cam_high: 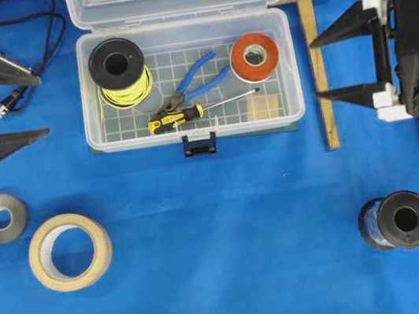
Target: Open the tool box with both arms.
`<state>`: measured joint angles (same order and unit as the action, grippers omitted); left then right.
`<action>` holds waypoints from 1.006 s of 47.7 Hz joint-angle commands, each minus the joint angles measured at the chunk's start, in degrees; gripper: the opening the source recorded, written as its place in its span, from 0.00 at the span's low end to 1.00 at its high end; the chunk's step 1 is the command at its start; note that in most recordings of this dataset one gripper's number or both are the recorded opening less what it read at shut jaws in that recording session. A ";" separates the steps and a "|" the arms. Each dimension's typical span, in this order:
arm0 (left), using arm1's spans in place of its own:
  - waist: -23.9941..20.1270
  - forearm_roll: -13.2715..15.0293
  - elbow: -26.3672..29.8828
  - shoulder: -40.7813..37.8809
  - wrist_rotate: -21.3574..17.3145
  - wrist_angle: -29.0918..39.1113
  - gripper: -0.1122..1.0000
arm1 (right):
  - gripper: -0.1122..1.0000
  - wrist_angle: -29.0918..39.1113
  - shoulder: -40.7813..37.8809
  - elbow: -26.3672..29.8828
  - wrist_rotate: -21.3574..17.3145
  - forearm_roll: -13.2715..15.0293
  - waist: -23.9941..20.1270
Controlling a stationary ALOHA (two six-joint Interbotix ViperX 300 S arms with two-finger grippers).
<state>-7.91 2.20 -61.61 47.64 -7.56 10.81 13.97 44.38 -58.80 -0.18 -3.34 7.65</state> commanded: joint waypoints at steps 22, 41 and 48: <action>0.26 0.18 -6.94 12.39 0.70 -0.53 0.91 | 0.84 5.10 12.66 -3.60 -0.18 0.79 -0.53; 0.18 0.18 -16.35 22.24 7.73 -2.02 0.91 | 0.84 1.93 16.61 -11.25 -3.25 0.26 -0.53; 0.26 0.18 -16.44 22.50 7.91 -2.29 0.91 | 0.84 -0.09 16.17 -12.39 -4.04 0.18 -0.53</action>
<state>-7.73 2.29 -78.75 70.31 0.26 9.23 15.29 61.08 -71.81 -4.04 -2.99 7.21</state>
